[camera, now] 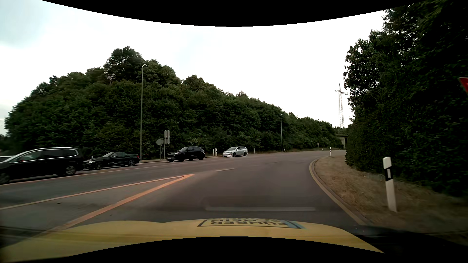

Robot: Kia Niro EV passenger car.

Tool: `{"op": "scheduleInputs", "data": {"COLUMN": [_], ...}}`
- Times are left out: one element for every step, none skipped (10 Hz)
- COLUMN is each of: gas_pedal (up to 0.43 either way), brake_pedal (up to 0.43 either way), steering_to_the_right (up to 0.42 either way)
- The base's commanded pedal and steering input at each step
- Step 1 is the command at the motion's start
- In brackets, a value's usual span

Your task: Follow the waypoints while adhering to traffic rules and regulations

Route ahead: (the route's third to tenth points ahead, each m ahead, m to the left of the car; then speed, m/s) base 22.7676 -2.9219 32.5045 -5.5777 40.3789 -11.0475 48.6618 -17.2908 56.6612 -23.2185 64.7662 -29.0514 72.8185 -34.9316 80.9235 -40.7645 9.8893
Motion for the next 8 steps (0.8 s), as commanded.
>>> {"op": "scheduleInputs", "data": {"gas_pedal": [0.118,0.118,0.118,0.13,0.13,0.13,0.13,0.13], "brake_pedal": [0.0,0.0,0.0,0.0,0.0,0.0,0.0,0.0], "steering_to_the_right": [0.091,0.091,0.091,0.091,0.091,0.091,0.092,0.094]}}
